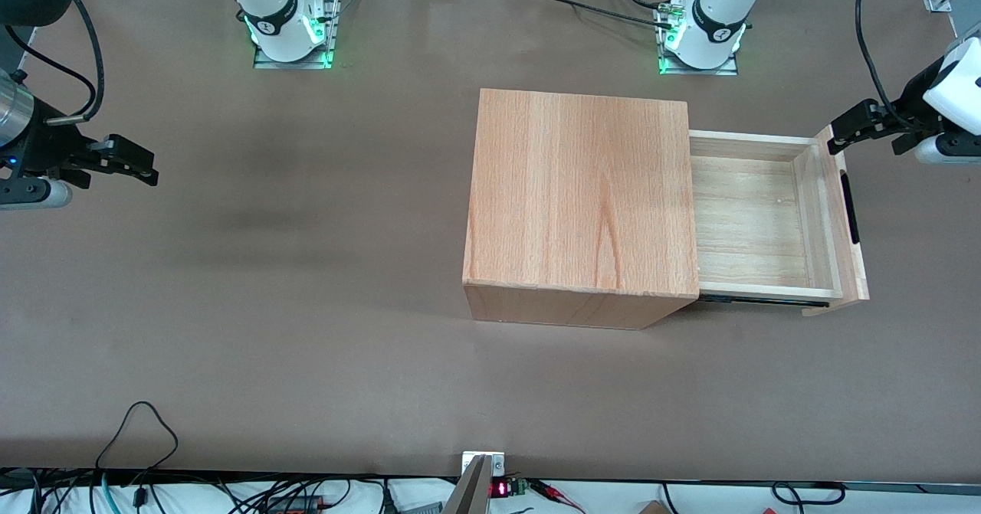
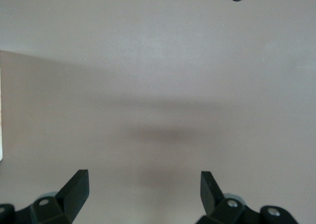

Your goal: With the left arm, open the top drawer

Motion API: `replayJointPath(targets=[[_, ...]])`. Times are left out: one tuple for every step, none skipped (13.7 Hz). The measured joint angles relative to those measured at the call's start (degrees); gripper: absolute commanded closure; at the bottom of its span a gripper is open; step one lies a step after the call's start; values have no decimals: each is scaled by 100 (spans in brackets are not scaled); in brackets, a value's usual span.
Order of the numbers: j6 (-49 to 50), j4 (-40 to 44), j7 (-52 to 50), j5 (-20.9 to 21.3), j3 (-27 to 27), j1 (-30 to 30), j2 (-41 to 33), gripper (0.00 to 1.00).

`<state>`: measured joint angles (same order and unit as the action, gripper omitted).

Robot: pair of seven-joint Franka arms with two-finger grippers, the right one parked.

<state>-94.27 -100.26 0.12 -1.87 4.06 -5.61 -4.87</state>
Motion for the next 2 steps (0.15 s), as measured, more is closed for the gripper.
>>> replayJointPath(targets=[[0, 0, 0, 0, 9, 0, -2, 0], [2, 0, 0, 0, 16, 0, -3, 0]])
